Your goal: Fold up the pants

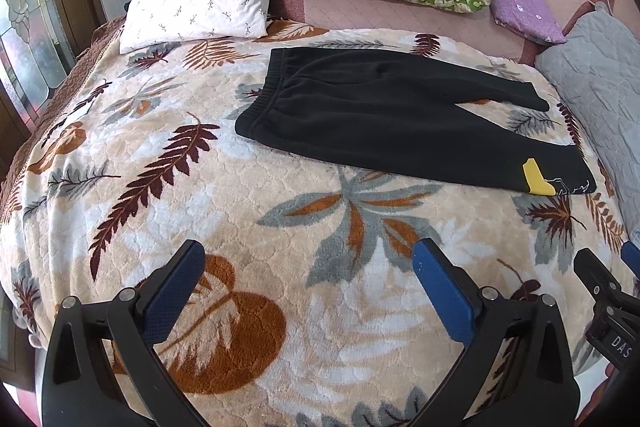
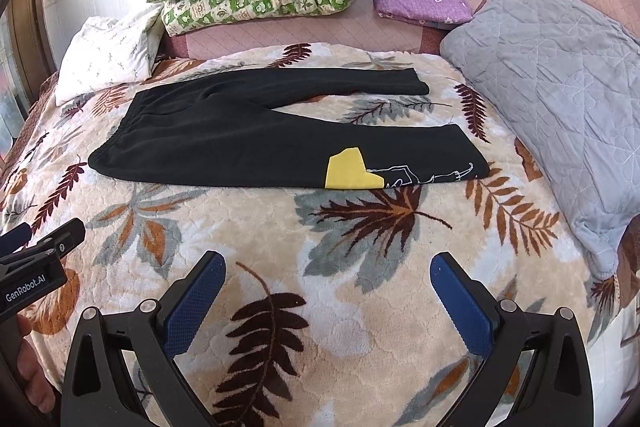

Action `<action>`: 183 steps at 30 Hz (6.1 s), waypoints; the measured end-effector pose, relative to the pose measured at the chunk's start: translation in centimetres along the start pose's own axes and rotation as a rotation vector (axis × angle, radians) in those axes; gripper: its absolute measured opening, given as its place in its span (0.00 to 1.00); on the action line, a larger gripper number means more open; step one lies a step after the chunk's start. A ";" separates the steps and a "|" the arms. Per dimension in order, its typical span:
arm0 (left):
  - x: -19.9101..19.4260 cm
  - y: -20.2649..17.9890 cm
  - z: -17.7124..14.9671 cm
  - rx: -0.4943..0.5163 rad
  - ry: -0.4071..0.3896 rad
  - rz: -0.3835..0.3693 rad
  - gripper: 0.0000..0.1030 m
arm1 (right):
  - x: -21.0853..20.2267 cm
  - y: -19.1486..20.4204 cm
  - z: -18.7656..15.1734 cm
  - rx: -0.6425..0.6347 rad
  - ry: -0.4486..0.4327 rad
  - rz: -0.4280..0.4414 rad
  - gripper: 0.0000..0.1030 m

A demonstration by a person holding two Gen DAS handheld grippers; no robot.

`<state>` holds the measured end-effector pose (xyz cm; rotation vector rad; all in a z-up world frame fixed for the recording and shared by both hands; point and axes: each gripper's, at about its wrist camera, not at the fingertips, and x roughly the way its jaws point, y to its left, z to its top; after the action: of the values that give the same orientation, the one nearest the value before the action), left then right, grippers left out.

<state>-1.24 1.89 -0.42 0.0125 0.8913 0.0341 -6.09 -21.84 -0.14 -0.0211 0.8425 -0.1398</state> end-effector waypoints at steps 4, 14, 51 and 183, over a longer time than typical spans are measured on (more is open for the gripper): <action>-0.1 0.1 -0.1 -0.001 0.000 -0.002 1.00 | -0.1 0.1 -0.1 -0.001 0.000 0.002 1.00; -0.1 0.1 -0.2 -0.001 0.000 -0.001 1.00 | -0.5 0.2 -0.1 -0.001 0.000 0.000 1.00; 4.6 -1.0 6.8 0.084 0.124 0.000 1.00 | 2.6 -2.6 4.8 0.000 0.024 0.105 1.00; 12.0 10.4 13.3 -0.259 0.377 -0.412 0.52 | 8.9 -26.6 7.2 0.589 0.131 0.441 0.59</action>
<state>16.37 12.80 -1.10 -0.4308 1.2452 -0.2396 2.13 -49.60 0.02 0.7289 0.8911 0.0307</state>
